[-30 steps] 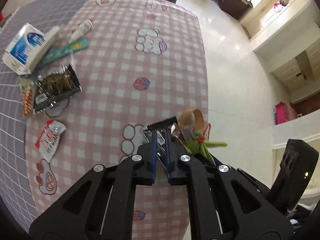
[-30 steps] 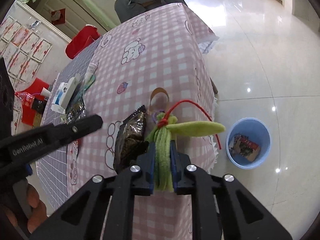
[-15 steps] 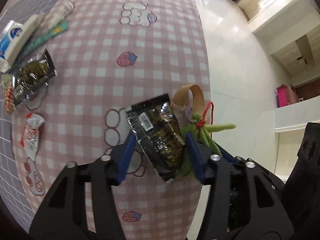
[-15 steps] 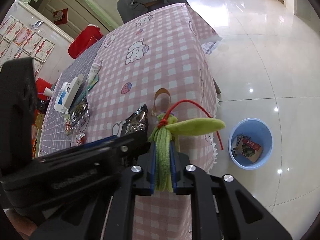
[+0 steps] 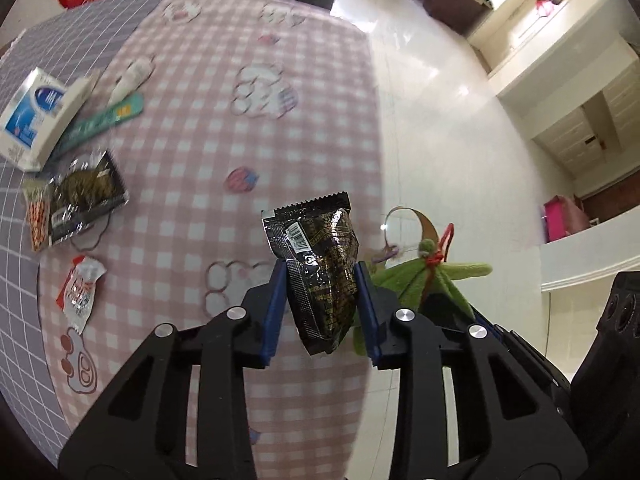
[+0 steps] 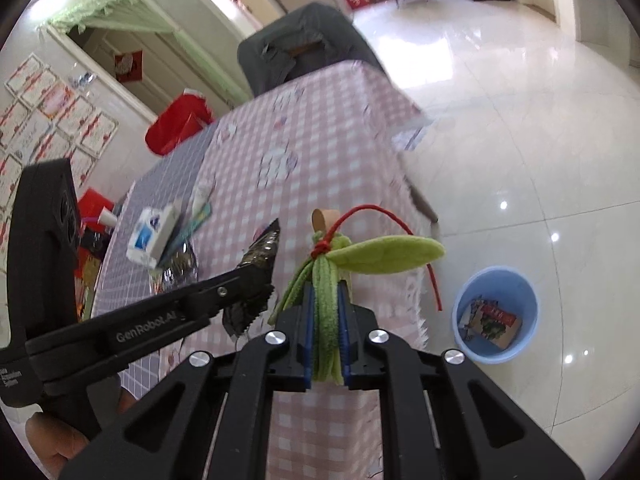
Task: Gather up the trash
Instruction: 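Carry the plush toy and dark wrapper over the blue bucket, then open both tools to drop the items into the bucket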
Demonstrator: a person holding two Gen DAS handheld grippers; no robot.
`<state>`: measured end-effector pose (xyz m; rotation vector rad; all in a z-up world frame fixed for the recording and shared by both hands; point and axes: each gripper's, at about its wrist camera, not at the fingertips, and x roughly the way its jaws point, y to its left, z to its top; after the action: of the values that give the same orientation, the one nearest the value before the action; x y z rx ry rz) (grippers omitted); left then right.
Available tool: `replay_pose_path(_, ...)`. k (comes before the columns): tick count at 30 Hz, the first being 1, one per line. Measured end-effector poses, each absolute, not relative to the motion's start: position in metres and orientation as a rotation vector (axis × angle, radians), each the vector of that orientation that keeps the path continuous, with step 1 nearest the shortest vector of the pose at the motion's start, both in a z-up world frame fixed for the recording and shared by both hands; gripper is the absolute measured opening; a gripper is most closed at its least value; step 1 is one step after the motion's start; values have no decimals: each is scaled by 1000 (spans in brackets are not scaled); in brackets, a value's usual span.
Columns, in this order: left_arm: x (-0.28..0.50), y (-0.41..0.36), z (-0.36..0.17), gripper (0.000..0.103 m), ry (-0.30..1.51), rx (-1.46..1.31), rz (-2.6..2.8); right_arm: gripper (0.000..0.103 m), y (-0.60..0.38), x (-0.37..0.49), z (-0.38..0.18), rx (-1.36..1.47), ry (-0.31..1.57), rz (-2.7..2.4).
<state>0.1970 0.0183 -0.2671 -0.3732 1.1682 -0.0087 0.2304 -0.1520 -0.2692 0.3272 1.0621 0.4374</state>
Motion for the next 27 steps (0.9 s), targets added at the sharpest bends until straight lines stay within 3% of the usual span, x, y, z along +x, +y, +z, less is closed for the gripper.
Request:
replay_pose_path(11, 230, -72, -252, 33, 1159, -325, -179, 11, -247, 242, -248, 363, 983, 238)
replay_pose_path(14, 241, -92, -254, 33, 1162, -312, -203, 16, -269, 247, -252, 410, 965, 219)
replay_pose_path(15, 245, -98, -254, 33, 1163, -307, -210, 26, -277, 250, -255, 434, 963, 208)
replay_pose_path(17, 251, -108, -256, 33, 1168, -298, -220, 36, -288, 253, -259, 445, 963, 178)
replay_pose_path(27, 271, -149, -278, 33, 1220, -243, -261, 40, -322, 253, -258, 447, 954, 102)
